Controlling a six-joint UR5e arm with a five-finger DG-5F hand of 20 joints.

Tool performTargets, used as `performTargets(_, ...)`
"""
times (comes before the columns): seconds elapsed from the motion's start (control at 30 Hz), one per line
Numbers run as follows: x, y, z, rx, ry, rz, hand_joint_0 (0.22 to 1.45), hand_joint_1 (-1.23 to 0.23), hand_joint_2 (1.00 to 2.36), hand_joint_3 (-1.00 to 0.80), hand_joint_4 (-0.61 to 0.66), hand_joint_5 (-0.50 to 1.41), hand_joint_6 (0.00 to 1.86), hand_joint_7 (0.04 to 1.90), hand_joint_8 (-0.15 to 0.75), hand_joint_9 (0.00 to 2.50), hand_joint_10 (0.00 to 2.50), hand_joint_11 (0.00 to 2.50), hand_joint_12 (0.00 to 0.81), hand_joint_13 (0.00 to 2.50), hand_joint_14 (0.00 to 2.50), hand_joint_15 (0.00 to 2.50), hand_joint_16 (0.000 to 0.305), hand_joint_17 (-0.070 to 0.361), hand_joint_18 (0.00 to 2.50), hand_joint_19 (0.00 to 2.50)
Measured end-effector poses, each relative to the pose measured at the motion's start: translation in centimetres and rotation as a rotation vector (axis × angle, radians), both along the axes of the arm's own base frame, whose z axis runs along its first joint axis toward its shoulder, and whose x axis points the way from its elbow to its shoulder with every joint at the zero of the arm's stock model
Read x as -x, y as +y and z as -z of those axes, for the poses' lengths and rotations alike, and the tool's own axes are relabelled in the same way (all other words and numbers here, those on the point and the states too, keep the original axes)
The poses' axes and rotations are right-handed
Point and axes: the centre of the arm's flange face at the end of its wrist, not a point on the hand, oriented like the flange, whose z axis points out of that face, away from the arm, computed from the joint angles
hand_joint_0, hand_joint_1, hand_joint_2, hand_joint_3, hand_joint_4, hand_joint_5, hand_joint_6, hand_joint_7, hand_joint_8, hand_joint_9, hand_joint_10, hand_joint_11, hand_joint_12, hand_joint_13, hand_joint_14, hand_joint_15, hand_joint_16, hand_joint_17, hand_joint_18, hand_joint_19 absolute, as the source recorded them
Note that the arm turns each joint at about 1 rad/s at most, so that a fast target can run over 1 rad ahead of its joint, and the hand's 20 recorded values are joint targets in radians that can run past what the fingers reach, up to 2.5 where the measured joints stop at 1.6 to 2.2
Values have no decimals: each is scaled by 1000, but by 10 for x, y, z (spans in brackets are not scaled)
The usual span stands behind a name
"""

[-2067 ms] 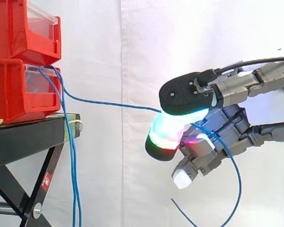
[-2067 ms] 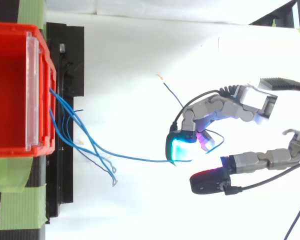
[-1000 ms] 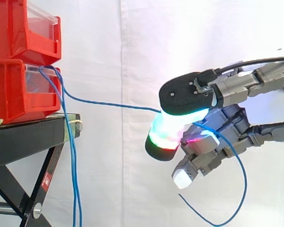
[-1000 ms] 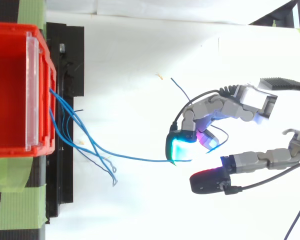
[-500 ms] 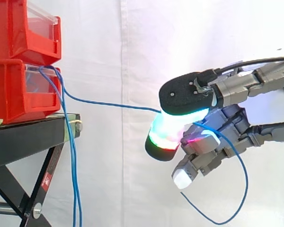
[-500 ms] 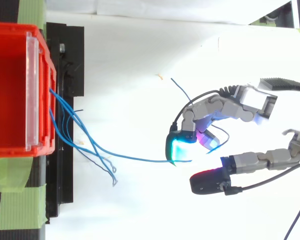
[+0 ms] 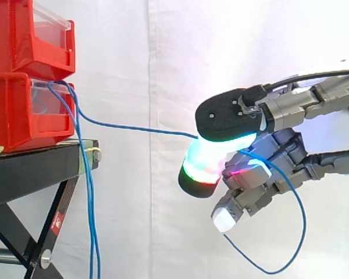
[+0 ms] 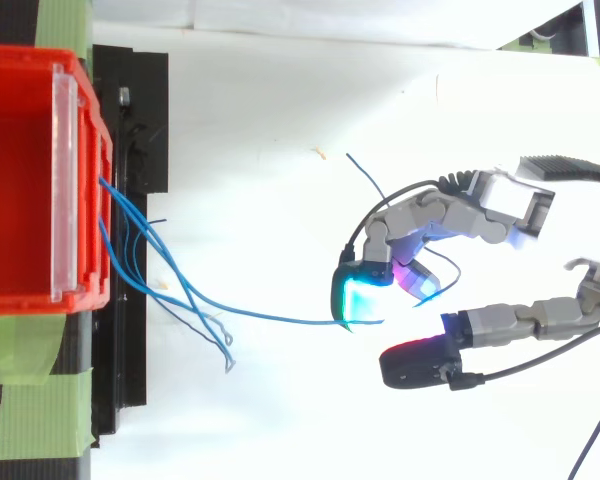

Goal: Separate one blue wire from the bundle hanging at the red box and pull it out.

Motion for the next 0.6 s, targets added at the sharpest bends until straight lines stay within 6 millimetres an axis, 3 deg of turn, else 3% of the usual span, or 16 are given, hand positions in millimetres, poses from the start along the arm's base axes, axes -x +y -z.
performTargets(0.6,0,0,0,0,0,0,607,-746,1024,27,-64,-146,781,1194,245,396,859,1900,328,410,17,532,42,94,363,599)
